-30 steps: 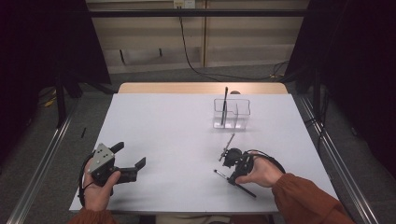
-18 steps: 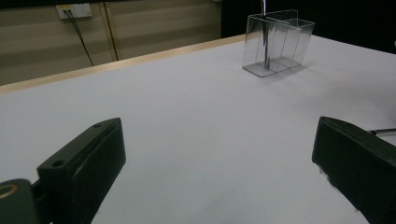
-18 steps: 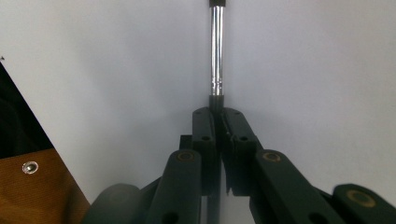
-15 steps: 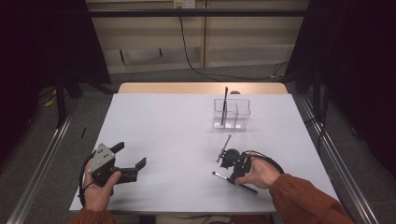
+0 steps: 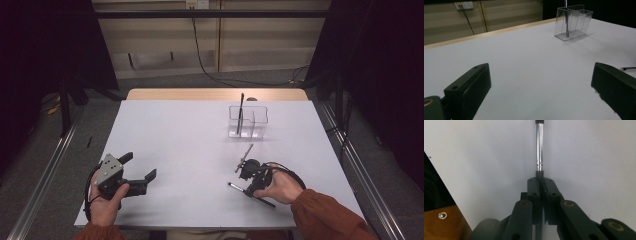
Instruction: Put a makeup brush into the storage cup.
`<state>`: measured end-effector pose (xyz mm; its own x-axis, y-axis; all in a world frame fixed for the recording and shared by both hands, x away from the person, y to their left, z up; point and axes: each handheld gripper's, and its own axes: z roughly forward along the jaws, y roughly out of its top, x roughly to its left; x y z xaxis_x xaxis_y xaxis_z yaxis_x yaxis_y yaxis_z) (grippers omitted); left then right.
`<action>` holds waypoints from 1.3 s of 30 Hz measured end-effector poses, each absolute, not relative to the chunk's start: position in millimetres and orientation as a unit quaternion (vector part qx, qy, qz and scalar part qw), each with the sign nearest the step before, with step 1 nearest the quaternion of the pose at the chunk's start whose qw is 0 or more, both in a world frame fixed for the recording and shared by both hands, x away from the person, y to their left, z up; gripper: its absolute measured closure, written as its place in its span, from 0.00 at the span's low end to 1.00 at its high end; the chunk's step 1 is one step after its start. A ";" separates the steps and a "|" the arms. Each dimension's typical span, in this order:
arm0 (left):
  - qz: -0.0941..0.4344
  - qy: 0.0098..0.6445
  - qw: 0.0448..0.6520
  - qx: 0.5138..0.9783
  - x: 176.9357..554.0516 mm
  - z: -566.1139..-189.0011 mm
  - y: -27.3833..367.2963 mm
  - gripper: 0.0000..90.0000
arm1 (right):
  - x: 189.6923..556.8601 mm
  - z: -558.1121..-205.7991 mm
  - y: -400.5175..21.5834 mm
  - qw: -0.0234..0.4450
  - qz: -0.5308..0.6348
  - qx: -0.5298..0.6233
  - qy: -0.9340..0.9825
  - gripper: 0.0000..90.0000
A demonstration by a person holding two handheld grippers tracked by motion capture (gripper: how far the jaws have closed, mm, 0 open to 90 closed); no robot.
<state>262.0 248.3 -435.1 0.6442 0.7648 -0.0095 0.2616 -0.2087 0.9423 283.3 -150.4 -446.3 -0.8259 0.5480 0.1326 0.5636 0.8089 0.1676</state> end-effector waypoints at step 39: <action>0.243 0.354 0.525 0.734 262.1 -434.8 250.9 0.03 | 289.6 -413.0 -188.0 0.005 -0.272 -0.330 -0.904 0.94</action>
<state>262.1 250.9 -434.8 0.6310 0.7757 -0.0157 0.2652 -0.1966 0.9439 289.6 -188.0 -413.0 -0.7828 0.5932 0.1881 0.5983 0.6345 0.4893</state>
